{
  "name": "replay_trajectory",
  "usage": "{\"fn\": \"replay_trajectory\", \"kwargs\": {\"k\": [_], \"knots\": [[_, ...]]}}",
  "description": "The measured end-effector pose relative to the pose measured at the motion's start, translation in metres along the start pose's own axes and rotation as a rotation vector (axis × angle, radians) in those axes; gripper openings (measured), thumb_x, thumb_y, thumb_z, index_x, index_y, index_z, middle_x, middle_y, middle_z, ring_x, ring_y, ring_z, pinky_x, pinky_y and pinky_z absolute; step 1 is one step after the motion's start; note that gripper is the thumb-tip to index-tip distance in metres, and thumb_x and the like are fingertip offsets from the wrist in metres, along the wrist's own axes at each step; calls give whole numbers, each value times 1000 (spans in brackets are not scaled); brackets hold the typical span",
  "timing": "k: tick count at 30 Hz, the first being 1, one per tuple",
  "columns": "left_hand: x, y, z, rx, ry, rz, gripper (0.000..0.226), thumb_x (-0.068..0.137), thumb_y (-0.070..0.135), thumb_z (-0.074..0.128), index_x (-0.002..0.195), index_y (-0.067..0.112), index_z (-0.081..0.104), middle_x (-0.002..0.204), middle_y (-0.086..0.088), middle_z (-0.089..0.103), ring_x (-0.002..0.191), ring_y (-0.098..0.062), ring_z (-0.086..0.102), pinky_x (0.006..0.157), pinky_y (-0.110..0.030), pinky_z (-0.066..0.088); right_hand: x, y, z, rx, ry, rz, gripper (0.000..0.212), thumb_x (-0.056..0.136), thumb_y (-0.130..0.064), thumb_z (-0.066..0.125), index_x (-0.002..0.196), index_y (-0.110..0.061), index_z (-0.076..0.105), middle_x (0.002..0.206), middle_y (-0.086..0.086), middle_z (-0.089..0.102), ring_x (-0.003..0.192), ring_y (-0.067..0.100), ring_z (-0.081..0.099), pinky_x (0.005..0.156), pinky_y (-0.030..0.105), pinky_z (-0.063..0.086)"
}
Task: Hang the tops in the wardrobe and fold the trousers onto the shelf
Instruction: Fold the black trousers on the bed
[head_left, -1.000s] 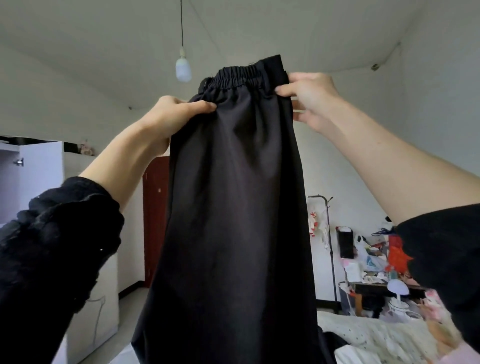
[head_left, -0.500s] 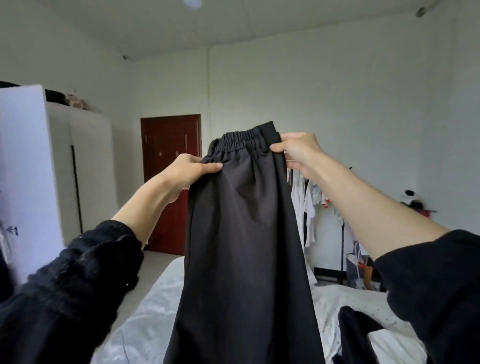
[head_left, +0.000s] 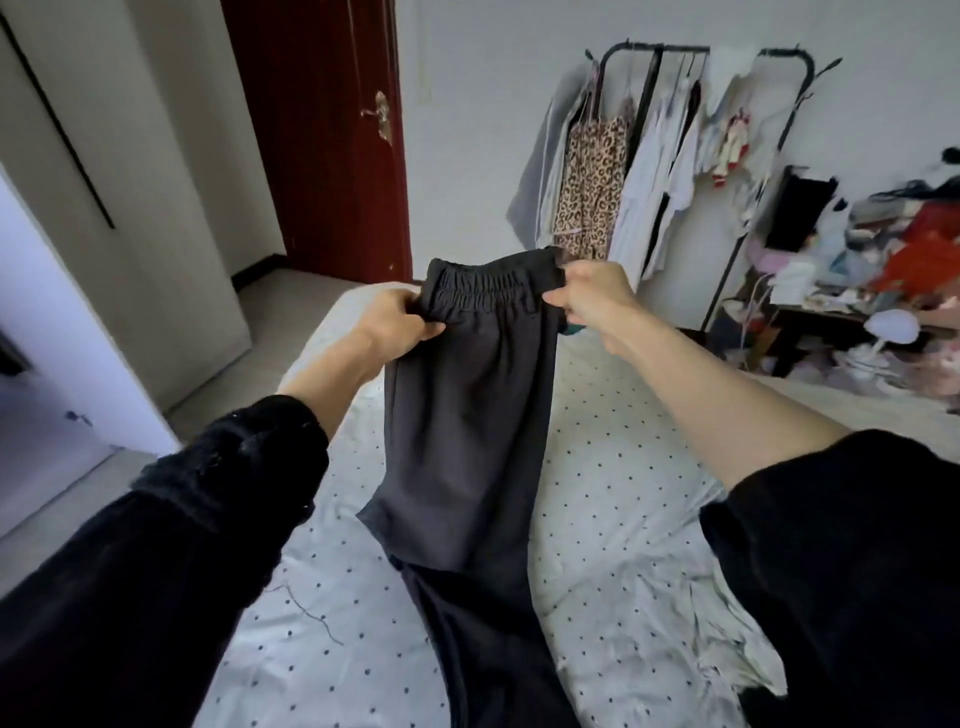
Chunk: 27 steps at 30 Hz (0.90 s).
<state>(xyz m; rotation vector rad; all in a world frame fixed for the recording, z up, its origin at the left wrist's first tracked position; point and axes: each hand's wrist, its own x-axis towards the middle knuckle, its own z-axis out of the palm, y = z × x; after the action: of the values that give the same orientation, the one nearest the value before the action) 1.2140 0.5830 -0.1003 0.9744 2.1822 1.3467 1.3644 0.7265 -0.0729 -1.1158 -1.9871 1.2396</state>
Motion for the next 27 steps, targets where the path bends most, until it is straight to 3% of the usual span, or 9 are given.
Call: {"fn": "replay_trajectory", "kwargs": {"k": [2, 4, 7, 13, 17, 18, 20, 23, 27], "knots": [[14, -18, 10, 33, 36, -14, 23, 85, 2, 64, 108, 3, 61, 100, -8, 61, 94, -20, 57, 78, -23, 48, 14, 18, 12, -38, 1, 0, 38, 81, -4, 68, 116, 9, 58, 120, 22, 61, 100, 25, 60, 99, 46, 44], [26, -32, 17, 100, 77, -2, 31, 84, 9, 67, 113, 5, 59, 111, -10, 62, 108, -25, 57, 95, -34, 46, 22, 29, 17, -51, 13, -33, 34, 82, -3, 67, 115, 3, 61, 121, 15, 63, 109, 26, 59, 100, 39, 44], [32, -54, 32, 268, 157, 39, 34, 83, 20, 68, 114, 14, 58, 117, -5, 61, 117, -26, 49, 104, -43, 32, 23, 52, 24, 17, -2, -106, 35, 83, 6, 61, 117, -1, 61, 113, 11, 65, 101, 22, 61, 83, 22, 48], [-19, -102, 78, 461, 185, 215, 34, 80, 16, 67, 112, 12, 56, 112, -7, 52, 111, -28, 43, 92, -40, 27, -14, 147, 18, -202, -30, -285, 21, 80, 3, 65, 100, -3, 62, 93, 5, 60, 81, 27, 61, 80, 38, 48], [-91, -127, 115, 608, 159, 431, 38, 71, 6, 60, 109, 8, 54, 103, -10, 53, 102, -29, 44, 81, -36, 20, -73, 212, -1, -267, -30, -379, 21, 81, 8, 61, 98, -4, 64, 96, 2, 59, 79, 15, 55, 68, 8, 40], [-109, -136, 126, 635, 132, 489, 37, 70, 10, 59, 106, 8, 53, 99, -9, 54, 98, -27, 44, 79, -34, 19, -88, 229, -8, -277, -29, -394, 21, 80, 8, 62, 97, -4, 64, 96, 1, 59, 79, 13, 54, 67, 6, 39], [-145, -155, 148, 682, 93, 556, 42, 66, 11, 69, 103, 11, 49, 94, -9, 55, 90, -22, 41, 76, -32, 20, -118, 263, -19, -309, -53, -433, 21, 79, 8, 63, 96, -4, 64, 96, 2, 60, 79, 15, 56, 70, 11, 42], [-207, -185, 187, 729, 40, 539, 53, 59, 0, 77, 99, 14, 45, 89, -7, 56, 84, -20, 40, 74, -33, 22, -167, 319, -31, -451, -144, -543, 25, 72, 12, 64, 91, -5, 63, 91, 4, 63, 80, 25, 61, 71, 34, 46], [-285, -235, 238, 801, -35, 483, 58, 54, 0, 79, 98, 14, 45, 87, -5, 59, 83, -19, 40, 73, -33, 22, -229, 396, -37, -618, -298, -644, 44, 55, 23, 65, 89, -6, 62, 89, 7, 62, 77, 28, 61, 64, 38, 50]]}}
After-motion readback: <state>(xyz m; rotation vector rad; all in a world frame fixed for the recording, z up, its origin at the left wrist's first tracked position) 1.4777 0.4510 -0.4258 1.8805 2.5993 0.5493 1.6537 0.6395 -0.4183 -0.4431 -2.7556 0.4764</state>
